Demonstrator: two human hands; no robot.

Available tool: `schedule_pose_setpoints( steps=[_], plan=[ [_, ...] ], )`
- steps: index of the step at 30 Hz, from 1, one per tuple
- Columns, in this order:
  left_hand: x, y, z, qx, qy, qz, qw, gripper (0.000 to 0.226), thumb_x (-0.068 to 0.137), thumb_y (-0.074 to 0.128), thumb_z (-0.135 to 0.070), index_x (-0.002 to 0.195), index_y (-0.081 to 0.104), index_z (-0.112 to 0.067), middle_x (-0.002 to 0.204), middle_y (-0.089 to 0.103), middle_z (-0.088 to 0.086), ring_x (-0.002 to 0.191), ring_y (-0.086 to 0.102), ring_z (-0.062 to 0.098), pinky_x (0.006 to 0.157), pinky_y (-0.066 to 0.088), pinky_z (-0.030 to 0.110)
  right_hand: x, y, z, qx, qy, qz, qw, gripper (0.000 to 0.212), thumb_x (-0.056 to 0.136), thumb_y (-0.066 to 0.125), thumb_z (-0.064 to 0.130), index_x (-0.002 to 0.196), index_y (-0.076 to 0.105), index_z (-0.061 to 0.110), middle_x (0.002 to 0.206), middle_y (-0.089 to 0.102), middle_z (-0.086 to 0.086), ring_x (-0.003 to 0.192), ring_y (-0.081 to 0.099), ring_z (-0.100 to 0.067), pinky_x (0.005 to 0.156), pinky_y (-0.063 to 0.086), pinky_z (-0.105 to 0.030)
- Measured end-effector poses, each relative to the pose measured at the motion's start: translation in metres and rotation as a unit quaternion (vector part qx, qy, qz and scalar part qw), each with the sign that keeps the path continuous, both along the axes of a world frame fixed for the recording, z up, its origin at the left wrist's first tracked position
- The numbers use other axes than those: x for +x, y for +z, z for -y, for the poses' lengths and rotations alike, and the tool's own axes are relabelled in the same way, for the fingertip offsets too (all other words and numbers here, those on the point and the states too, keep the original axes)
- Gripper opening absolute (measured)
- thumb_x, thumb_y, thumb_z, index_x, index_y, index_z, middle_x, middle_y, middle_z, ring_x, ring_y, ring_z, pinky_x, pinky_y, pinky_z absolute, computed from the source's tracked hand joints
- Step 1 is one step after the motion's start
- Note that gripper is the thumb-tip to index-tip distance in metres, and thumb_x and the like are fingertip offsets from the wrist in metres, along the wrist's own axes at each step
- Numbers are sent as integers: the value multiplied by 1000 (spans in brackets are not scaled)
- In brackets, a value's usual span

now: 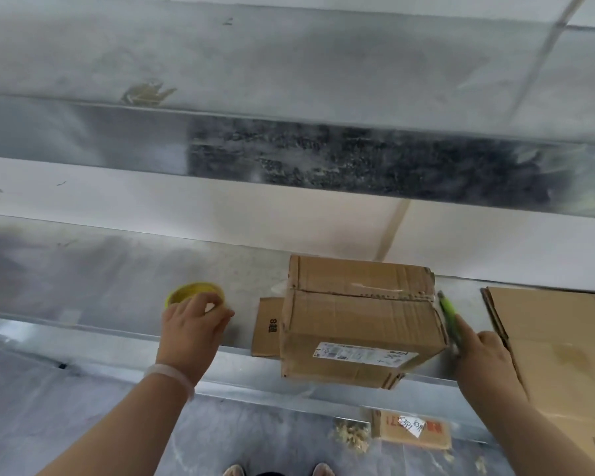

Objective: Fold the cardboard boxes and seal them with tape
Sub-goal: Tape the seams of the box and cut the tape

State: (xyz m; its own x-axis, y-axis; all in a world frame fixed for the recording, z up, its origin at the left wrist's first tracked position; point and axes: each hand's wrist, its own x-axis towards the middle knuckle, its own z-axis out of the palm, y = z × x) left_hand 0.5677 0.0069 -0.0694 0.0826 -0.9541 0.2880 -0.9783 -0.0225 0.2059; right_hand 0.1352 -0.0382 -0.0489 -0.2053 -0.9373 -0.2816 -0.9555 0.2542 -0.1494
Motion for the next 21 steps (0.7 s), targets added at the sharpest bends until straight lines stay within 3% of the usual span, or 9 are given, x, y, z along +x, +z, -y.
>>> schedule_pose_setpoints(
  steps=[3, 5, 7, 9, 12, 14, 17, 19, 21],
  plan=[
    [-1, -8, -9, 35, 5, -1, 999, 27, 79, 50, -31, 87, 76, -26, 97, 67, 0, 79, 65, 30, 72, 40, 37, -1, -1, 1, 5, 31, -50, 998, 67, 96, 38, 20, 152, 8, 43, 130, 41, -4, 118, 41, -26, 101, 38, -39],
    [-5, -4, -13, 23, 18, -14, 999, 31, 80, 49, -30, 94, 76, -24, 99, 70, 0, 83, 67, 29, 74, 41, 38, 2, 7, -2, -37, 17, 6, 999, 58, 99, 37, 23, 154, 18, 32, 146, 38, -7, 133, 35, -28, 112, 30, -42],
    [-20, 10, -15, -30, 43, -78, 996, 33, 88, 49, -26, 110, 72, -15, 105, 70, 7, 93, 66, 32, 80, 46, 41, 9, 23, -9, -121, -16, 143, 982, 51, 102, 39, 19, 152, 31, 22, 150, 40, -5, 137, 34, -25, 112, 26, -38],
    [-52, 40, -15, -70, 72, -251, 963, 34, 98, 49, -24, 127, 62, -13, 115, 67, 10, 107, 60, 28, 90, 47, 39, 26, 51, -19, -187, -70, 336, 920, 44, 103, 40, 18, 147, 41, 25, 145, 48, 5, 134, 42, -14, 111, 29, -29],
    [-109, 79, -13, -23, 24, -455, 890, 47, 95, 40, -41, 139, 45, -26, 126, 56, -20, 119, 50, -7, 99, 37, 15, 62, 90, -30, -147, -119, 527, 828, 41, 104, 39, 27, 144, 44, 36, 136, 46, 31, 130, 43, 1, 108, 27, -22],
    [-134, 85, -10, 20, 27, -479, 877, 50, 97, 38, -44, 144, 34, -29, 123, 44, -30, 116, 44, -15, 94, 31, 9, 76, 98, -32, -112, -98, 513, 845, 43, 103, 38, 37, 146, 39, 40, 133, 36, 37, 134, 32, 1, 108, 19, -22],
    [-143, 88, -6, 80, 54, -474, 875, 54, 100, 37, -36, 150, 24, -22, 123, 38, -17, 131, 37, 9, 97, 23, 16, 86, 102, -27, -61, -88, 485, 868, 49, 103, 35, 43, 151, 25, 42, 142, 37, 18, 127, 37, -7, 102, 24, -26],
    [-143, 93, -1, 103, 72, -470, 874, 53, 100, 38, -37, 150, 29, -21, 120, 43, -16, 126, 43, 14, 92, 27, 17, 89, 104, -19, -27, -88, 459, 883, 54, 102, 36, 47, 153, 21, 40, 140, 39, 13, 116, 44, -12, 101, 31, -33],
    [-144, 100, 8, 119, 101, -448, 880, 52, 97, 39, -47, 142, 42, -21, 121, 53, -12, 119, 49, 14, 90, 34, 24, 93, 106, -9, -12, -80, 423, 902, 62, 96, 40, 56, 152, 24, 35, 146, 41, 8, 125, 45, -19, 104, 35, -37]
  ],
)
